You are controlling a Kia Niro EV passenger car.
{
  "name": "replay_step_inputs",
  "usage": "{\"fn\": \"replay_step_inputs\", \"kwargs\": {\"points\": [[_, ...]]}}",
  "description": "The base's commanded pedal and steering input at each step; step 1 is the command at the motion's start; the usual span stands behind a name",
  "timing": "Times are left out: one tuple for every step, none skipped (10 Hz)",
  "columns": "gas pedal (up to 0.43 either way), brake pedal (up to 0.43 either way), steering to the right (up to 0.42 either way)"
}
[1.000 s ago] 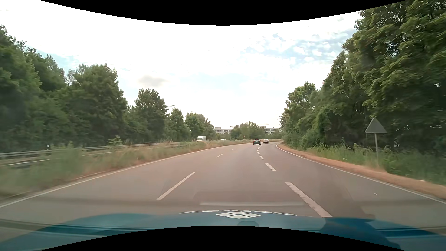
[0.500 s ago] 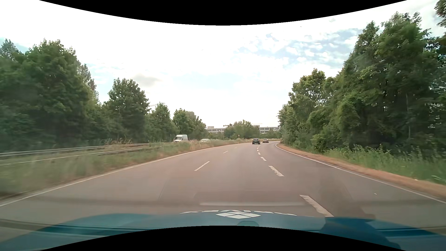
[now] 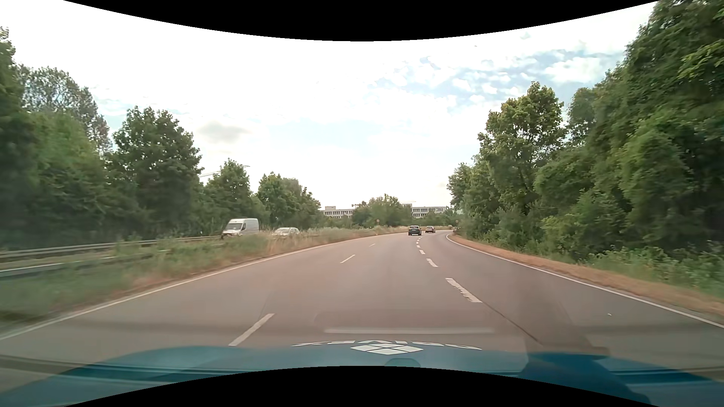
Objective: Follow the waypoints while adhering to traffic rules and regulations
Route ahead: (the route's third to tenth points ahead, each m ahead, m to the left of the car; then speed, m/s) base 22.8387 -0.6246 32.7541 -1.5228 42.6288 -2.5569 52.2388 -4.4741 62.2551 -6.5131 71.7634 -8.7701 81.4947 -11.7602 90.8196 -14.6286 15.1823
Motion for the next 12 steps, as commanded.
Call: {"fn": "replay_step_inputs", "kwargs": {"points": [[0.197, 0.0, 0.018], [0.197, 0.0, 0.018], [0.197, 0.0, 0.018], [0.197, 0.0, 0.018], [0.197, 0.0, 0.016], [0.197, 0.0, 0.016], [0.197, 0.0, 0.015], [0.197, 0.0, 0.016], [0.197, 0.0, 0.016], [0.197, 0.0, 0.016], [0.197, 0.0, 0.015], [0.197, 0.0, 0.015]]}}
